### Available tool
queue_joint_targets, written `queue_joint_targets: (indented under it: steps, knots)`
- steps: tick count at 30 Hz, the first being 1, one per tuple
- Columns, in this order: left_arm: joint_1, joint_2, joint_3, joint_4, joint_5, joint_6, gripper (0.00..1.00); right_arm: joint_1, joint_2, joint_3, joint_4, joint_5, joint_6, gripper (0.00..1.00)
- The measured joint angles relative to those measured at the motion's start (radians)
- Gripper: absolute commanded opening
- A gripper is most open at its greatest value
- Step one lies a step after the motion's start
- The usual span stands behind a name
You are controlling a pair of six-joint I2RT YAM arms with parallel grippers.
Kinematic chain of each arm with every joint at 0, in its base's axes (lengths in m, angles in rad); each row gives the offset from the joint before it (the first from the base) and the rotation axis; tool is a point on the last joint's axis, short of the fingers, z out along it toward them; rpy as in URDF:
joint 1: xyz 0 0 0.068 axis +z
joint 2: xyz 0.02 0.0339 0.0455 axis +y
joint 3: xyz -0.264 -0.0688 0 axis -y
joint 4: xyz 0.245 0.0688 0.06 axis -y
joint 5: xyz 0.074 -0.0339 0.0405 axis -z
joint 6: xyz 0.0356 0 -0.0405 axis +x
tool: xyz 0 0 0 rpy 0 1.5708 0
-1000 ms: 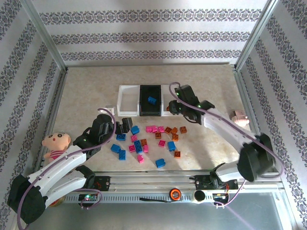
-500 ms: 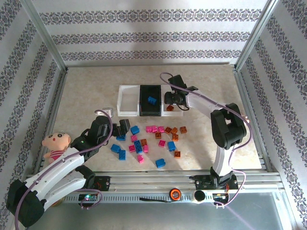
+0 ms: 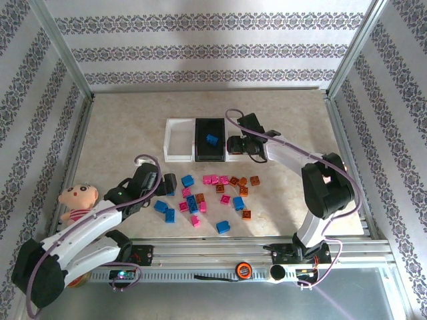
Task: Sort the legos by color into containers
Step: Place the lego in the container, then pick up the lego from the center of the table.
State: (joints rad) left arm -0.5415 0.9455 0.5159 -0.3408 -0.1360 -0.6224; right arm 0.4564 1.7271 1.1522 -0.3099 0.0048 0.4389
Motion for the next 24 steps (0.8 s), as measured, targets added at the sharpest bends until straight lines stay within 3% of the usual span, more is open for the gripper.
queue_joint_targets:
  steps: [8, 13, 24]
  knots:
    - [0.006, 0.269, 0.047, -0.003, 0.083, 0.027, 0.87, 0.011, -0.067, -0.096, 0.033, -0.015, 0.011, 0.65]
    - [0.006, 0.377, 0.051, 0.019, 0.091, 0.048, 0.74, 0.011, -0.109, -0.116, 0.041, -0.014, 0.011, 0.65]
    - [0.007, 0.417, 0.063, 0.022, 0.049, 0.08, 0.6, 0.011, -0.156, -0.152, 0.062, -0.022, 0.022, 0.65]
